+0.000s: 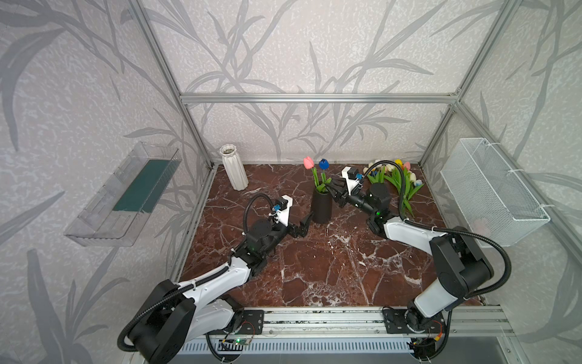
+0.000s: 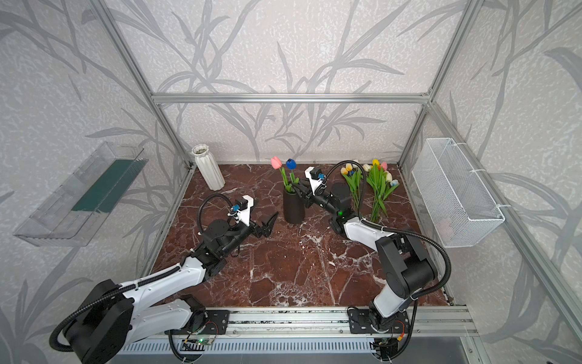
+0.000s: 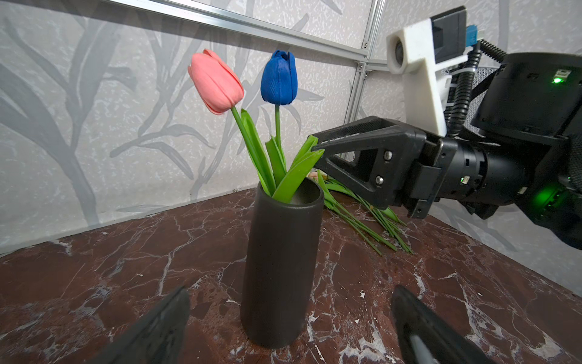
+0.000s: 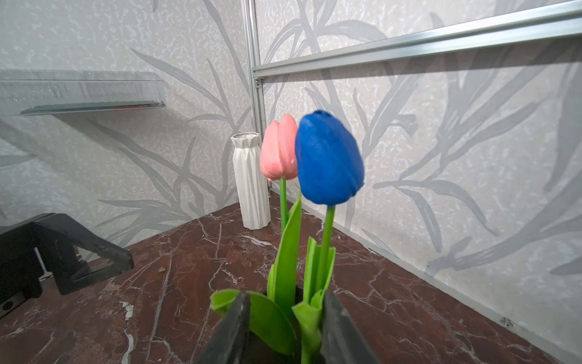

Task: Arrange the flowers into the vase
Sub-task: 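Open the right gripper and move it back to the tulip pile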

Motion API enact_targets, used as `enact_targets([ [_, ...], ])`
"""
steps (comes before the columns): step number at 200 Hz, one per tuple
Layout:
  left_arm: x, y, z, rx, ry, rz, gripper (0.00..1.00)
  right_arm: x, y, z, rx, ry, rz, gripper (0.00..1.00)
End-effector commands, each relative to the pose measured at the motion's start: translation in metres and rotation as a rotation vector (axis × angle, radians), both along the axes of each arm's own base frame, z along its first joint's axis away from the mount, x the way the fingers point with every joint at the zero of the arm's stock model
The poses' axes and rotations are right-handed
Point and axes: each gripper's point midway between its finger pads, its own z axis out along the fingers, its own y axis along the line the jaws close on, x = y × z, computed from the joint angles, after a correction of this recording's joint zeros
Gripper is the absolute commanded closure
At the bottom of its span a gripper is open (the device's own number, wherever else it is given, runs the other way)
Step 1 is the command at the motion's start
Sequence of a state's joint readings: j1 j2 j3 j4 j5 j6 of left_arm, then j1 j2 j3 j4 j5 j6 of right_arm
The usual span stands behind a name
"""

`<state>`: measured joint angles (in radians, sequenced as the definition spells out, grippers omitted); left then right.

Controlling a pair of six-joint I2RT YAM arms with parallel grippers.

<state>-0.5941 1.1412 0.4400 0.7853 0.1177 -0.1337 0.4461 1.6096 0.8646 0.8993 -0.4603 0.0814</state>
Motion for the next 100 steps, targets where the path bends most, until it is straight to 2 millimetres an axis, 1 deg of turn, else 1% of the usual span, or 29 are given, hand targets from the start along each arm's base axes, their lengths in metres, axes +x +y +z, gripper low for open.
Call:
enact_targets([
  [1,-0.003,0.004,0.014,-0.027,-0.033,0.003,0.01,-0.014,-0.01,0.036,0.026,-0.065,-0.03,0.56],
  [10,-0.004,0.005,0.016,-0.026,-0.041,0.002,0.01,-0.016,-0.013,0.042,0.017,-0.057,-0.043,0.55],
  [25,-0.007,0.007,0.021,-0.026,-0.056,0.0,0.01,-0.018,-0.029,0.062,0.029,-0.068,-0.118,0.52],
  [27,-0.008,0.007,0.023,-0.026,-0.059,0.0,0.01,-0.017,-0.031,0.06,0.02,-0.049,-0.13,0.51],
  [35,-0.01,0.008,0.025,-0.023,-0.067,-0.002,0.01,-0.016,-0.043,0.064,0.022,-0.034,-0.175,0.49],
  [43,-0.012,0.008,0.027,-0.019,-0.075,-0.004,0.01,-0.012,-0.056,0.068,0.028,-0.007,-0.227,0.49],
  [55,-0.015,0.009,0.03,-0.012,-0.091,-0.011,0.0,-0.006,-0.079,0.069,0.034,0.042,-0.302,0.48],
  [63,-0.016,0.008,0.03,-0.001,-0.099,-0.023,0.0,0.001,-0.095,0.062,0.019,0.095,-0.365,0.46],
  [72,-0.018,0.004,0.028,0.014,-0.102,-0.04,0.0,0.013,-0.119,0.05,-0.008,0.184,-0.463,0.45],
  [76,-0.018,0.003,0.026,0.022,-0.101,-0.047,0.0,0.017,-0.13,0.04,-0.029,0.238,-0.507,0.45],
  [77,-0.018,0.003,0.025,0.024,-0.1,-0.049,0.01,0.019,-0.132,0.041,-0.029,0.242,-0.518,0.45],
  [86,-0.018,0.0,0.022,0.037,-0.095,-0.063,0.0,0.028,-0.158,0.021,-0.071,0.348,-0.613,0.47],
  [100,-0.017,-0.006,0.014,0.047,-0.074,-0.085,0.0,0.038,-0.196,-0.016,-0.147,0.529,-0.733,0.5],
])
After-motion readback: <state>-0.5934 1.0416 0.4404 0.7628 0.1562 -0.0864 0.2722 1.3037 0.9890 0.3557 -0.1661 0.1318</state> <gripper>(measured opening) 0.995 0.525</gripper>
